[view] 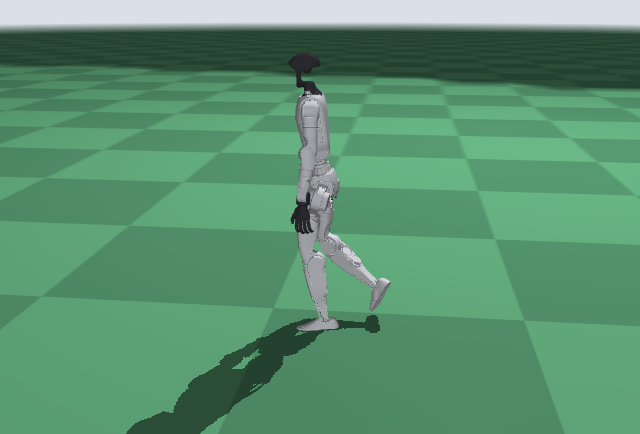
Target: Walk run
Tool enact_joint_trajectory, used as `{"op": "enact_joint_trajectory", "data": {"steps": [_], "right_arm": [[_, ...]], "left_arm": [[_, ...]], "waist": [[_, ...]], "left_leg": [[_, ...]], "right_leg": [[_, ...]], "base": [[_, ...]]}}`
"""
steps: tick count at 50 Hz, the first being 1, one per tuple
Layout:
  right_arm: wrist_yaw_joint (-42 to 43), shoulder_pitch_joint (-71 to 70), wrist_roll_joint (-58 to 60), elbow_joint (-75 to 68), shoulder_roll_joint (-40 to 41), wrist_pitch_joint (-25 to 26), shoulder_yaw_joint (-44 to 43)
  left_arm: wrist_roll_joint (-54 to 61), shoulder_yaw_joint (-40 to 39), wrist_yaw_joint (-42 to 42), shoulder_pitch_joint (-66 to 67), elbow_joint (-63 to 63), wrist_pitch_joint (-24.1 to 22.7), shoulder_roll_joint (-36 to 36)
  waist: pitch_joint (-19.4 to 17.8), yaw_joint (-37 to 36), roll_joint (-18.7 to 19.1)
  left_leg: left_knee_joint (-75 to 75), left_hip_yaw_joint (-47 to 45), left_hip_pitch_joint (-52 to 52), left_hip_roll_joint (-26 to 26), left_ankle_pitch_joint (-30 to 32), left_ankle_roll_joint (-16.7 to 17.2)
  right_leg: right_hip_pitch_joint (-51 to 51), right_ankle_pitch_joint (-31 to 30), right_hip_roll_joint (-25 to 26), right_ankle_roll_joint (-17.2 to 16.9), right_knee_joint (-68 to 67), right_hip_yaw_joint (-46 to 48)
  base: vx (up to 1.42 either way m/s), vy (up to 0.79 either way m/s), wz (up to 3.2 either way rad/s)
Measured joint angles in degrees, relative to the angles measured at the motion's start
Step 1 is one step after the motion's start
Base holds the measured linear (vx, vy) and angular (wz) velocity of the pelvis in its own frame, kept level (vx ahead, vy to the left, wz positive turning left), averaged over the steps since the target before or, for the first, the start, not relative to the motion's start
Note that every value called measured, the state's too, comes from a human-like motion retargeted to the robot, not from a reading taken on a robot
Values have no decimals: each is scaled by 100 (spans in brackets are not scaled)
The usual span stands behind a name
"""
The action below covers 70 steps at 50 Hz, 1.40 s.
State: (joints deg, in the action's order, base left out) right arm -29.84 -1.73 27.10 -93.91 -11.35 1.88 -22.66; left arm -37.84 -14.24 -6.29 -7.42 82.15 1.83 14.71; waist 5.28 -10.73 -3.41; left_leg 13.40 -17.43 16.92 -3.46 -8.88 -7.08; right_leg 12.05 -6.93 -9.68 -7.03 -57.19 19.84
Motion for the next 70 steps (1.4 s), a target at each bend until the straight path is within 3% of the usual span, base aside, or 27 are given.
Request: {"op": "enact_joint_trajectory", "data": {"steps": [4,7,12,13,15,17,19,21,23,25,27,28,31,35,39,42,45,47,50,52,55,59,65,68,70], "right_arm": [[1402,464,-816,-199,37,99,-391],[1979,807,-1291,-220,-14,62,-524],[1959,1104,-1203,-349,-85,404,-828],[1860,1167,-1193,-349,-98,497,-854],[1593,1241,-1201,-349,-131,648,-856],[1418,1217,-1146,-349,-122,727,-802],[1345,1129,-990,-349,-52,652,-677],[1220,957,-749,-349,46,459,-635],[981,724,-532,-349,128,193,-599],[646,445,-574,-274,218,31,-398],[714,163,-751,-32,309,100,-165],[947,32,-820,124,358,136,-27],[1858,-323,-839,615,363,66,490],[2429,-691,-440,1363,174,-142,826],[1951,-953,-37,2135,-65,-355,792],[1816,-1016,-30,2448,-96,-444,852],[1926,-803,-146,2523,14,-521,960],[1848,-489,-33,2382,102,-625,844],[1734,-163,218,1892,336,-713,901],[1721,-95,182,1374,358,-623,1014],[1404,-13,268,746,271,-499,1009],[1732,220,551,110,257,-269,513],[1850,711,-315,-197,219,349,27],[1397,911,-1017,-146,232,632,-228],[1168,966,-1479,-174,182,711,-333]], "left_arm": [[447,103,46,-565,-787,-583,40],[692,263,-609,-970,-1297,-802,157],[1009,547,-1220,-1279,-2086,-1099,413],[993,586,-1158,-1241,-2194,-1185,411],[861,588,-906,-1047,-2305,-1355,321],[579,456,-626,-649,-2258,-1354,119],[93,141,-591,-53,-2116,-1156,-76],[-475,-163,-670,506,-1751,-855,-304],[-948,-395,-785,870,-1079,-507,-423],[-1229,-507,-917,984,-148,-71,-341],[-1286,-568,-1046,1091,572,383,-271],[-1317,-663,-1097,1172,828,559,-267],[-1198,-784,-1327,1573,1194,664,-257],[-1095,-906,-1265,2119,1263,512,-291],[-944,-1245,-952,2258,1375,560,-464],[-648,-1413,-1019,2180,1466,697,-518],[-490,-1379,-1143,2001,1380,831,-510],[-624,-1237,-1128,1887,1200,772,-518],[-812,-1066,-1154,1621,849,537,-483],[-816,-792,-1172,1291,661,480,-327],[-745,-400,-957,593,441,462,-49],[-572,-168,-611,-207,-171,212,197],[353,122,-884,-1044,-1594,-563,493],[798,293,-832,-1188,-2242,-974,512],[977,373,-660,-1139,-2460,-1365,458]], "waist": [[-44,817,67],[-79,1231,38],[-88,1568,-30],[-65,1591,-19],[-26,1524,-20],[80,1507,-11],[97,1708,-14],[77,1938,-73],[66,1881,-351],[18,1848,-446],[-71,1610,-429],[-122,1467,-376],[-202,994,-329],[-230,394,-234],[-314,-21,-91],[-206,-32,-76],[-43,-39,30],[16,-293,24],[30,-267,44],[26,-17,264],[-60,181,266],[-121,782,184],[-148,1587,100],[-138,1657,74],[-58,1621,55]], "left_leg": [[-617,245,-761,286,-78,45],[-824,436,-1261,446,-306,185],[-1026,564,-2062,643,-691,464],[-999,588,-2186,634,-694,589],[-888,596,-2434,660,-517,901],[-685,633,-2612,757,59,1262],[-253,362,-2770,757,1157,1494],[693,-251,-2625,521,2460,1366],[2069,-728,-2210,542,3106,1075],[3530,-923,-1557,142,2491,790],[4444,-1201,-907,-491,1797,594],[4659,-1091,-509,-644,1592,703],[4341,-946,467,-671,1072,879],[2671,-1240,1369,-803,553,478],[251,-562,1929,-333,616,417],[-213,-301,2217,-144,507,325],[475,-523,2155,-232,603,-29],[532,-245,1861,-313,1059,48],[954,717,1513,-182,528,-58],[790,-12,874,-536,209,-114],[333,-540,125,-503,17,-25],[-453,-304,-624,10,23,45],[-948,282,-1503,491,-406,234],[-1043,448,-1981,582,-691,387],[-979,499,-2202,612,-782,566]], "right_leg": [[1202,731,-361,126,341,512],[1881,1125,-523,568,1709,744],[2674,1327,-136,965,4476,372],[2776,1374,-90,901,4651,284],[2822,1335,-70,1082,4429,328],[2783,1039,-26,1338,3960,318],[2638,714,-65,1327,3600,12],[2406,980,-185,1303,3222,-576],[1852,1315,-322,1285,3363,-807],[1232,1515,-600,1271,3558,-62],[710,1531,-338,1230,3973,-64],[460,1498,-108,1214,4235,-191],[-261,1506,209,1182,4868,-10],[-1047,1743,515,1029,5300,23],[-1749,2048,702,764,5471,-143],[-2077,2103,709,405,5371,-260],[-2387,1690,804,-88,5094,-376],[-2505,836,797,-283,4646,-596],[-2082,-1009,613,-373,3099,-788],[-1608,-1385,524,-110,1776,-254],[-421,-375,148,134,199,-260],[1004,504,-106,178,-16,-58],[2188,1281,-263,983,2983,646],[2580,1308,155,990,4646,125],[2784,1354,175,950,4857,64]], "base": [[94,2,104],[98,-7,73],[101,-17,33],[106,-17,7],[133,-22,-20],[108,-9,-37],[133,-15,9],[133,-14,39],[96,-11,-25],[110,-18,-5],[90,-10,-20],[78,-4,-54],[108,-1,-81],[108,8,-68],[72,14,-53],[123,24,-9],[127,22,-22],[133,22,-85],[124,13,-65],[91,14,-2],[90,17,-3],[92,14,84],[93,0,103],[82,-8,60],[115,-15,27]]}}
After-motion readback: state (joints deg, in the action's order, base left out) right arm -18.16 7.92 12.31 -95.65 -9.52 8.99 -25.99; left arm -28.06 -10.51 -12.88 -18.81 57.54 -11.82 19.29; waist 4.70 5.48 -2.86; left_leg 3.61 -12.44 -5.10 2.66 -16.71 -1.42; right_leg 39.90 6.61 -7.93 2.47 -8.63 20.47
